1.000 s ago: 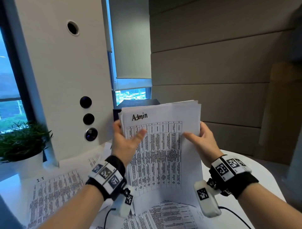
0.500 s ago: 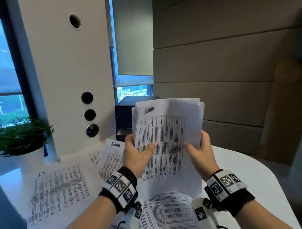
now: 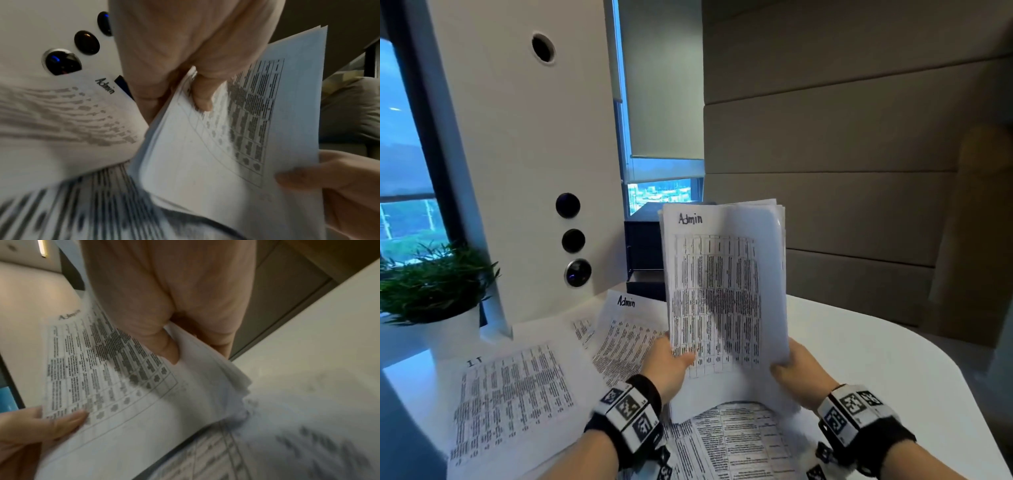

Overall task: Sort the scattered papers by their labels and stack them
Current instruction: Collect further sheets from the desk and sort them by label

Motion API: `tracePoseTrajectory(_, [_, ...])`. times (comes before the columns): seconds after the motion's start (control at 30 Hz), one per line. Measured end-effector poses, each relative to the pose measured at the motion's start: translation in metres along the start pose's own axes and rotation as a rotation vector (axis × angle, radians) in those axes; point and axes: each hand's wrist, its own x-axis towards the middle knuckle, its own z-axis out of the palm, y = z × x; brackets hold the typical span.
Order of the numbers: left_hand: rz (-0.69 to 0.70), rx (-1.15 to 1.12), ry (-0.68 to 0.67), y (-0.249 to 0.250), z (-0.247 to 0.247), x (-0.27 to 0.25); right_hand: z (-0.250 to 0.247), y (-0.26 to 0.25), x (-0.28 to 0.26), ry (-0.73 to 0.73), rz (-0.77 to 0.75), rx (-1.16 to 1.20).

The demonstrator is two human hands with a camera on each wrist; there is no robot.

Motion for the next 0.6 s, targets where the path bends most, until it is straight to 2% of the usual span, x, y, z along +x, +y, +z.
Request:
tracePoseTrajectory(0.1, [0.074, 0.037, -0.035, 0.014, -0.019, 0.002, -0.019, -0.013, 0.001, 0.059, -0.001, 0.068])
tracePoseTrajectory(0.17, [0.106, 0.042, -0.107, 0.025, -0.032, 0.002, -0.031, -0.021, 0.002, 0.042, 0.030, 0.109])
tracePoseTrajectory(0.27, [0.052, -0.121, -0.175, 0.036, -0.053, 0.004, -0.037, -0.037, 0.004, -0.019, 0.068, 0.168])
tracePoseTrajectory(0.33, [-0.021, -0.253, -0.136, 0.043, -0.068, 0.010, -0.034, -0.054, 0.006, -0.048, 0.074, 0.275])
tracePoseTrajectory(0.43, [-0.089, -0.305, -0.068, 0.058, -0.094, 0.021, -0.025, -0.082, 0.018, -0.096, 0.086, 0.405])
tracePoseTrajectory(0.6, [-0.169, -0.441, 0.040, 0.068, -0.125, 0.051, -0.016, -0.116, 0.049, -0.098, 0.286, 0.523])
